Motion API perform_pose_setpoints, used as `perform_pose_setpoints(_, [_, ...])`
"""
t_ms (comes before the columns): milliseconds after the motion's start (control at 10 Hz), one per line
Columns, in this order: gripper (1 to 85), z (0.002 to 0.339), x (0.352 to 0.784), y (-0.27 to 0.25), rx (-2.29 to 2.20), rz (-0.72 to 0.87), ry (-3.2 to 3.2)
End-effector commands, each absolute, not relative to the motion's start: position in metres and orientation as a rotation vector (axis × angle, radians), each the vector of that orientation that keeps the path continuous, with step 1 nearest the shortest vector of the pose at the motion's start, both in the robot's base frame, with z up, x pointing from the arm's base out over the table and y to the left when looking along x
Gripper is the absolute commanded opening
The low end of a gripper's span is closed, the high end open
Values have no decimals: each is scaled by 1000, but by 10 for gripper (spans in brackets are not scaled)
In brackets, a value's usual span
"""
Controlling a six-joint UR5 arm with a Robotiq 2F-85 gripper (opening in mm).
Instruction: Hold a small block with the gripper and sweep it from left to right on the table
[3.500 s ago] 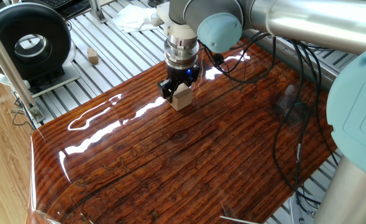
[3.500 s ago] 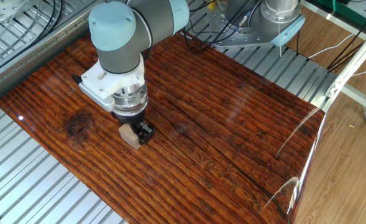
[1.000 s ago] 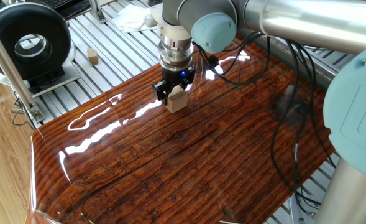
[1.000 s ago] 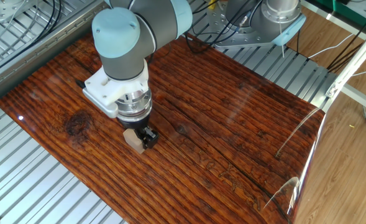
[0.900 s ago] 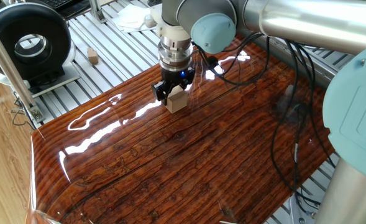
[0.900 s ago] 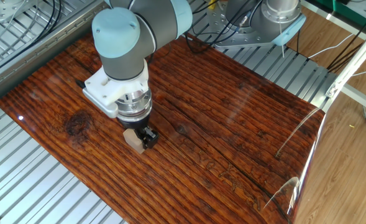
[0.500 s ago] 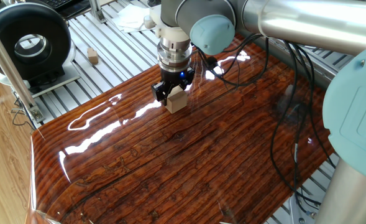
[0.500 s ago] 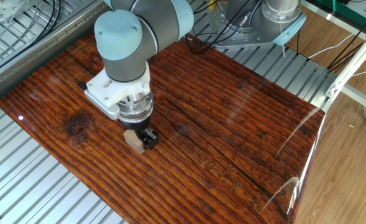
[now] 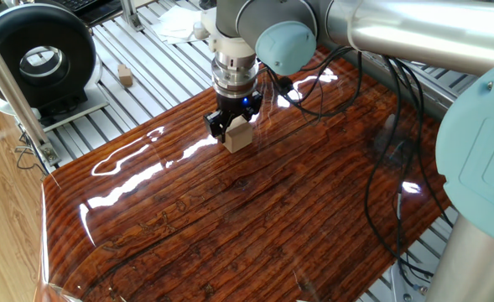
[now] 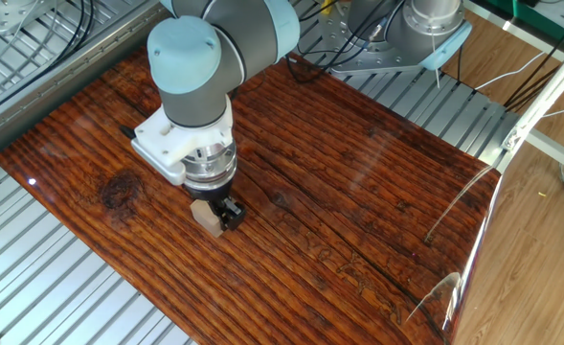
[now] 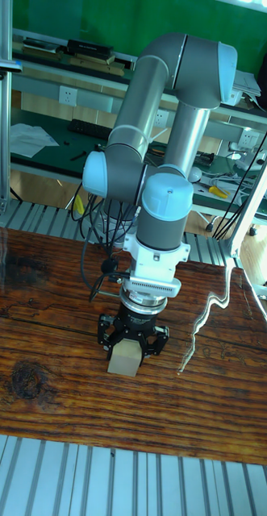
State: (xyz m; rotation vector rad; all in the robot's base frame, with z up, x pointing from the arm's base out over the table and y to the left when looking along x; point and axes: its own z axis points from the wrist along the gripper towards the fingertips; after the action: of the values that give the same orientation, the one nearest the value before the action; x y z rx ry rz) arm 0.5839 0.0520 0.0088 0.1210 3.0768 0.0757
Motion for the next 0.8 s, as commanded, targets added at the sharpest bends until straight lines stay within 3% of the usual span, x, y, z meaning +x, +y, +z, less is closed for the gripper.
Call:
perform_pose_setpoints(0, [10,10,585,55,135,98,3073])
perform_pose_setpoints(700, [10,10,586,59,143,96,3075])
